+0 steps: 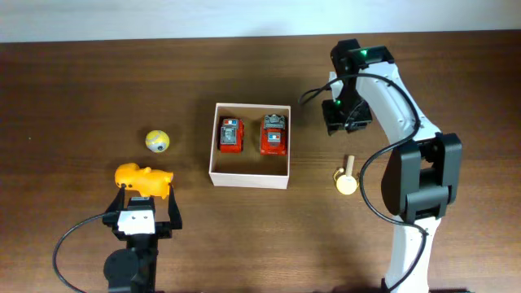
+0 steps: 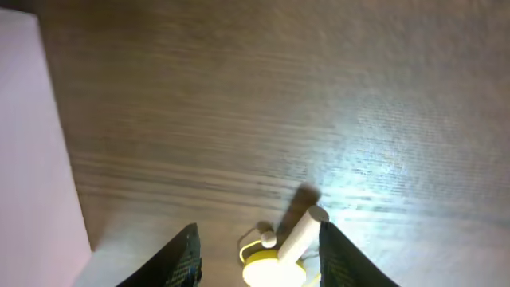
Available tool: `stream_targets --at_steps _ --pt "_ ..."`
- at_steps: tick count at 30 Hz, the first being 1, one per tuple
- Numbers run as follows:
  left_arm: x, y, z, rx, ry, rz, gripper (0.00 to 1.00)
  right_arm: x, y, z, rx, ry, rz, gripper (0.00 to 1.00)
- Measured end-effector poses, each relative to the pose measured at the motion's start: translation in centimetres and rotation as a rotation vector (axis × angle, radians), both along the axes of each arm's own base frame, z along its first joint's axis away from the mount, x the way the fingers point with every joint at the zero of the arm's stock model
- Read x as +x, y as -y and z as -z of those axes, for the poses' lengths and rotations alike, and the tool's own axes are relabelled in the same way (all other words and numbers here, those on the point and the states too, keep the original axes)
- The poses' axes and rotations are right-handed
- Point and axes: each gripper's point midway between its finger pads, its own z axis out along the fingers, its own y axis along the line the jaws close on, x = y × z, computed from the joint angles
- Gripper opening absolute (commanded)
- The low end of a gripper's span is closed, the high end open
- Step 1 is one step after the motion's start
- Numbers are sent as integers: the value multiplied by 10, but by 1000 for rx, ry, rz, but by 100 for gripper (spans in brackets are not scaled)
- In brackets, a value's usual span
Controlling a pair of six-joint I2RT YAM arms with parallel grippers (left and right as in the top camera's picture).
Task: Pack container
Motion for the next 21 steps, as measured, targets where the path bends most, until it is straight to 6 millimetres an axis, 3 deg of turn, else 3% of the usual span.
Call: stream_targets --at_steps 13,21 --pt "0 0 0 0 0 0 99 -29 16 4 -113 -111 217 44" --pt "0 0 0 0 0 0 99 -52 23 32 -157 -184 261 44"
